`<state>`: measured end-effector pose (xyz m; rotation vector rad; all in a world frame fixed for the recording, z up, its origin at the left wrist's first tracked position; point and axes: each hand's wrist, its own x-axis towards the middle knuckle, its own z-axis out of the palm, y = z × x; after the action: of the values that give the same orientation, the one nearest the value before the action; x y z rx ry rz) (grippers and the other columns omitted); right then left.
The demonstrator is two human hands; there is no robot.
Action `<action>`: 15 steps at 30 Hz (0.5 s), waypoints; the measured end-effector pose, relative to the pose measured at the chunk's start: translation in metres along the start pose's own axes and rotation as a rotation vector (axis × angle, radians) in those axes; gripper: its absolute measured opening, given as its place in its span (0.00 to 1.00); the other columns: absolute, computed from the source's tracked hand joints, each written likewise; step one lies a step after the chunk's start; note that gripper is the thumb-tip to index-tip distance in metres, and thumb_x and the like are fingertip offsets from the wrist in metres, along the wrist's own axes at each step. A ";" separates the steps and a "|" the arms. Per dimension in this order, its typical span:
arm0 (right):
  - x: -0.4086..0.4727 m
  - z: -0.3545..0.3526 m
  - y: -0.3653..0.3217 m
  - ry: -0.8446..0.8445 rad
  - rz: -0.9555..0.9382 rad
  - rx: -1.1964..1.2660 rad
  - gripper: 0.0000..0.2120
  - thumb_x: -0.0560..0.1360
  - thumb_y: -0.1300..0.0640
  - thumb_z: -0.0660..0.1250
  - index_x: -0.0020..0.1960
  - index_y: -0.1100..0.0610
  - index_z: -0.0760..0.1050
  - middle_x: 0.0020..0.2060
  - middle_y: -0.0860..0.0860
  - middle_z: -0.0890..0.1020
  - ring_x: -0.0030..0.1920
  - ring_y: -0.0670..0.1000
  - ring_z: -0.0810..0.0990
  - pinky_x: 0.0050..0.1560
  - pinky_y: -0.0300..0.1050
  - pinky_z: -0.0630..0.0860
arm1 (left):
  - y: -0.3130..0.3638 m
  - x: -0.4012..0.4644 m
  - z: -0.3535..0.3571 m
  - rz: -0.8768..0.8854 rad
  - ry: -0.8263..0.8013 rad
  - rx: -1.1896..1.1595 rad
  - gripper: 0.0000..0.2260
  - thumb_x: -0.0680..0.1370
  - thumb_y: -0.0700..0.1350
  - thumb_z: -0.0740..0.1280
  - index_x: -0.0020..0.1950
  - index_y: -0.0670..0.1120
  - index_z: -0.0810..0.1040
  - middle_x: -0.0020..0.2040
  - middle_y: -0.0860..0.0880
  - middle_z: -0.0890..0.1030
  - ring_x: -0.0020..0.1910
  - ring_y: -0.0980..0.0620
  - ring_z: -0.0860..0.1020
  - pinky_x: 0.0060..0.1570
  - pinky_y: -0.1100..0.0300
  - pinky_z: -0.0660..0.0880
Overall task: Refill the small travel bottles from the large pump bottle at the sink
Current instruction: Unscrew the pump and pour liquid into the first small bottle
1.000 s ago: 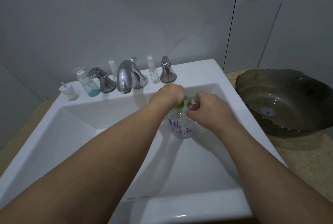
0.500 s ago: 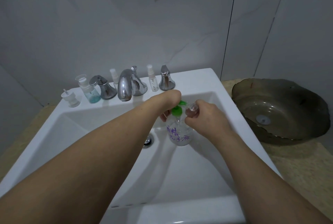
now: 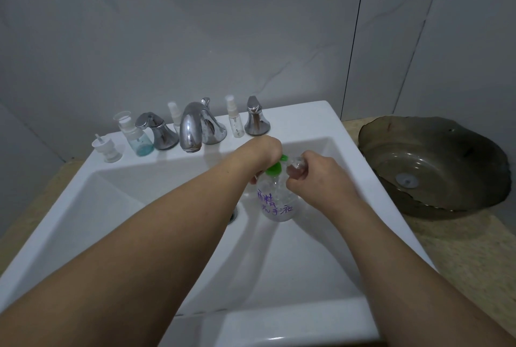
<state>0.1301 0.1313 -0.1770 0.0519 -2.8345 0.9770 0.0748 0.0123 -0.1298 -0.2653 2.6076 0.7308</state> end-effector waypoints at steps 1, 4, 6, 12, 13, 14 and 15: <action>0.000 0.000 0.000 -0.006 -0.007 -0.011 0.10 0.69 0.51 0.69 0.43 0.52 0.69 0.36 0.46 0.73 0.42 0.55 0.76 0.39 0.43 0.68 | 0.001 0.001 0.002 0.003 0.009 0.043 0.12 0.78 0.33 0.54 0.46 0.32 0.76 0.48 0.32 0.80 0.44 0.33 0.82 0.48 0.42 0.80; -0.001 0.000 0.001 -0.024 -0.006 -0.004 0.11 0.69 0.52 0.70 0.43 0.51 0.68 0.34 0.43 0.71 0.42 0.53 0.75 0.39 0.43 0.67 | 0.001 0.003 0.004 0.040 0.035 0.145 0.11 0.78 0.32 0.56 0.44 0.32 0.77 0.48 0.33 0.81 0.46 0.34 0.82 0.48 0.43 0.81; -0.001 0.000 0.001 -0.025 -0.002 0.002 0.11 0.69 0.52 0.70 0.42 0.50 0.67 0.32 0.42 0.70 0.40 0.52 0.73 0.39 0.42 0.66 | -0.002 0.006 0.004 0.063 0.038 0.172 0.11 0.77 0.32 0.56 0.39 0.34 0.75 0.46 0.32 0.81 0.42 0.33 0.83 0.45 0.42 0.81; 0.000 0.000 0.000 -0.015 -0.007 0.009 0.13 0.69 0.52 0.70 0.38 0.49 0.64 0.31 0.43 0.70 0.38 0.52 0.72 0.33 0.42 0.63 | -0.005 0.006 0.002 -0.007 -0.022 -0.042 0.15 0.79 0.37 0.54 0.53 0.30 0.77 0.49 0.30 0.80 0.45 0.32 0.82 0.48 0.41 0.80; 0.000 -0.001 0.000 -0.013 -0.011 0.011 0.12 0.69 0.52 0.70 0.39 0.49 0.65 0.31 0.43 0.70 0.38 0.51 0.72 0.34 0.42 0.63 | -0.006 0.006 0.000 -0.007 -0.029 -0.076 0.17 0.78 0.39 0.54 0.54 0.31 0.78 0.49 0.31 0.81 0.46 0.33 0.82 0.49 0.41 0.80; 0.000 -0.001 0.000 -0.011 -0.010 0.013 0.11 0.69 0.52 0.69 0.41 0.50 0.66 0.31 0.42 0.70 0.38 0.51 0.72 0.35 0.42 0.64 | -0.007 0.005 -0.002 -0.010 -0.043 -0.107 0.18 0.77 0.42 0.54 0.54 0.32 0.78 0.50 0.32 0.81 0.46 0.34 0.82 0.49 0.42 0.80; -0.001 -0.001 -0.001 -0.010 -0.008 0.011 0.11 0.69 0.52 0.69 0.42 0.50 0.67 0.31 0.42 0.70 0.38 0.51 0.72 0.37 0.42 0.64 | -0.008 0.005 -0.003 -0.016 -0.057 -0.136 0.19 0.77 0.44 0.53 0.54 0.34 0.78 0.50 0.33 0.81 0.45 0.35 0.81 0.49 0.44 0.80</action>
<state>0.1308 0.1313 -0.1760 0.0700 -2.8357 0.9938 0.0717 0.0041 -0.1329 -0.3002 2.5029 0.8987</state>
